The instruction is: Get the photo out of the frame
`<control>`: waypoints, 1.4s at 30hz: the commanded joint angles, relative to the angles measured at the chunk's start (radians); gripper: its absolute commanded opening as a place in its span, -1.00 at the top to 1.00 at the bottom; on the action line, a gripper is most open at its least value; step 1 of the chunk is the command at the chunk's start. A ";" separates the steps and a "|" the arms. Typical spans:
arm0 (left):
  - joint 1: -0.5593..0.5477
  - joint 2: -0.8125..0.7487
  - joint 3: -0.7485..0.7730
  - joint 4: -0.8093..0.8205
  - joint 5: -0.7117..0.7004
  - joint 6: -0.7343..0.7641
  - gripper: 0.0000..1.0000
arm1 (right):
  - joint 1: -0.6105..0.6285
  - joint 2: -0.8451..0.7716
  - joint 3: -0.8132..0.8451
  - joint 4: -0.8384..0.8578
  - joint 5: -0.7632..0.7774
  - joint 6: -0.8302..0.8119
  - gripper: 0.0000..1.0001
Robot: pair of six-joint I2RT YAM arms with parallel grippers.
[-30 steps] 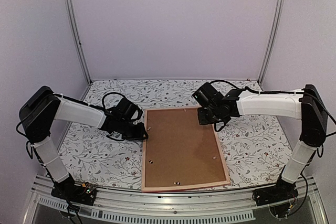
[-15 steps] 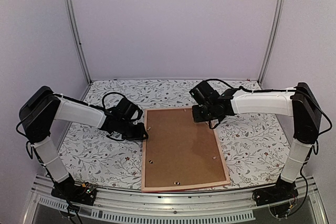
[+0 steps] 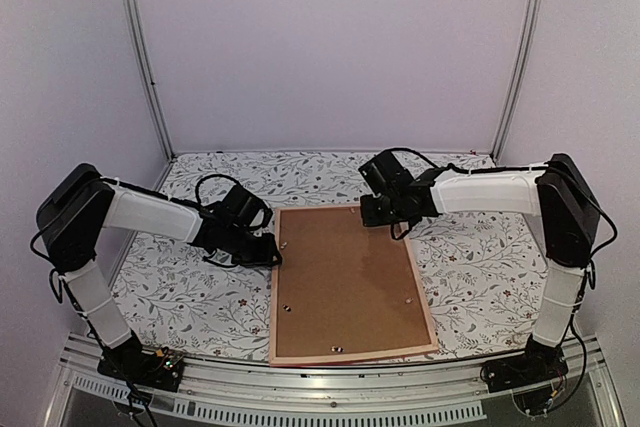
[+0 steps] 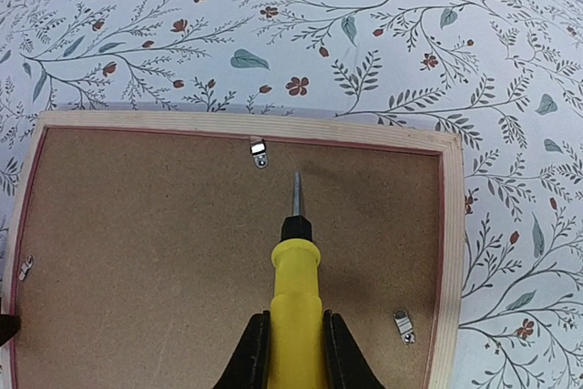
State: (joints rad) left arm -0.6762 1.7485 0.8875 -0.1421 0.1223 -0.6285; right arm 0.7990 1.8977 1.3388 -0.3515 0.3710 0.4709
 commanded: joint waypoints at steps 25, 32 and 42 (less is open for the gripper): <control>-0.002 0.002 0.015 -0.034 -0.023 0.015 0.46 | -0.003 0.101 0.058 0.110 -0.122 -0.063 1.00; -0.002 0.005 0.016 -0.030 -0.019 0.013 0.46 | -0.004 0.087 0.038 0.117 -0.138 -0.072 1.00; -0.002 0.007 0.016 -0.024 -0.016 0.010 0.46 | -0.004 0.044 0.016 0.096 -0.126 -0.071 1.00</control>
State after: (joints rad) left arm -0.6762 1.7481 0.8932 -0.1543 0.1181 -0.6281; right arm 0.7952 1.9697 1.3746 -0.2379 0.2523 0.4053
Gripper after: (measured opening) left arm 0.270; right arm 0.161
